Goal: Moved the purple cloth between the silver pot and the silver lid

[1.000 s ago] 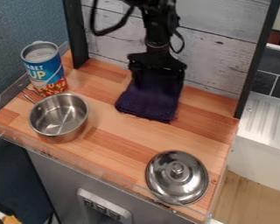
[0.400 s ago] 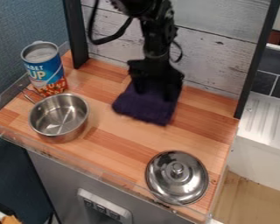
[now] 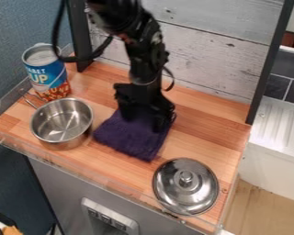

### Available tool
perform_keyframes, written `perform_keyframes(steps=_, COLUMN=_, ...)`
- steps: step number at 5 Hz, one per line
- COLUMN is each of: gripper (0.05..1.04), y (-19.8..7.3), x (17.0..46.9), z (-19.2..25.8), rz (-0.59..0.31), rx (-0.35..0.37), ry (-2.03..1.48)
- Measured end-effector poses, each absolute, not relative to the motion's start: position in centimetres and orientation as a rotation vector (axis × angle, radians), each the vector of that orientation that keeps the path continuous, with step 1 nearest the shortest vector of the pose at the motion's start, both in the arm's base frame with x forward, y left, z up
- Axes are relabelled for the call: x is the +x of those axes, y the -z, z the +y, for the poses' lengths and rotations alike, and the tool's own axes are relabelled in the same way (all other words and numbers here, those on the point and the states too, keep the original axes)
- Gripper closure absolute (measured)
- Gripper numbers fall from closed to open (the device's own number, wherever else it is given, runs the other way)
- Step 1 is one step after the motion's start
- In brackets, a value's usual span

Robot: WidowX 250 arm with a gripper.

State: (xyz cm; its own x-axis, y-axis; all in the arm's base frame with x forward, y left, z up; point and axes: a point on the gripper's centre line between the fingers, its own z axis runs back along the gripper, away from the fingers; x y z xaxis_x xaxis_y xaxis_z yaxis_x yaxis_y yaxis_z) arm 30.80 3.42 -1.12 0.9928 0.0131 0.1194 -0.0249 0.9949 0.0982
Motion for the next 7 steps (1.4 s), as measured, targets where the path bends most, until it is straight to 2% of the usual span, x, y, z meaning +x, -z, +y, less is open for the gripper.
perform_keyframes(steps=2, gripper=0.085, y=1.6, x=28.0, z=4.9, rz=-0.135, rx=0.128, ry=0.008)
perform_keyframes(steps=5, gripper=0.086, y=1.2, x=25.4, z=3.8, rz=-0.076, rx=0.058, ry=0.037)
perform_keyframes(steps=6, gripper=0.085, y=0.1, x=24.7, z=2.7, rz=-0.014, rx=0.026, ry=0.070)
perform_keyframes(steps=7, gripper=0.084, y=-3.3, x=26.1, z=1.7, rz=-0.076, rx=0.027, ry=0.099)
